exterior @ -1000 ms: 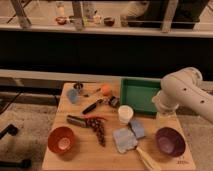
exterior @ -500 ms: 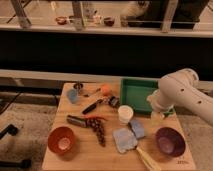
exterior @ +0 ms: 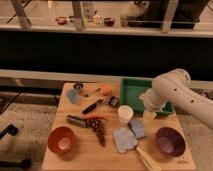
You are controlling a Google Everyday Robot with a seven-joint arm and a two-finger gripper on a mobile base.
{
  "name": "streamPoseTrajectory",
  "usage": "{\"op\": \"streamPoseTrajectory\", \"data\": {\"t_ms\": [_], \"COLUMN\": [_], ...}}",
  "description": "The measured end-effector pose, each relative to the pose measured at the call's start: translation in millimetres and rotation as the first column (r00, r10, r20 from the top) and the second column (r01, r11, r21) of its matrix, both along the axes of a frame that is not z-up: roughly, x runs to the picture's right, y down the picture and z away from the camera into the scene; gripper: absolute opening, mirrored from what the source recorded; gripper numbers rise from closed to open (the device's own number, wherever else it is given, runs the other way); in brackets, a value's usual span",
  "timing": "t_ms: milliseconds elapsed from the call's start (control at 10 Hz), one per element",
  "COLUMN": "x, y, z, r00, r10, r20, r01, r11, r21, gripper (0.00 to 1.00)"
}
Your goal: Place fork in purple bowl
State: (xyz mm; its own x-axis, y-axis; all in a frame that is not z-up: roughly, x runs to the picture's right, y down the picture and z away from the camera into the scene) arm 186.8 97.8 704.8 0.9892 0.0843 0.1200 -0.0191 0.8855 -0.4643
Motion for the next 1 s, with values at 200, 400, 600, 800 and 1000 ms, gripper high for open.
{"op": "streamPoseTrajectory", "data": {"t_ms": [200, 400, 600, 800, 1000], "x": [-21, -40, -60, -79, -94], "y": [-4, -10, -19, -27, -36], "z": [4.9, 13.3, 25.4, 34.9, 42.5], "r00": [1.0, 0.999, 0.997, 0.994, 0.991], "r10": [-0.011, -0.031, -0.049, -0.066, -0.089], "r20": [0.025, 0.045, 0.066, 0.088, 0.102], "r01": [0.011, 0.03, 0.048, 0.064, 0.088], "r11": [0.9999, 0.9994, 0.9987, 0.9978, 0.9959], "r21": [0.008, 0.016, 0.019, 0.018, 0.021], "gripper": [0.8, 0.8, 0.8, 0.8, 0.8]}}
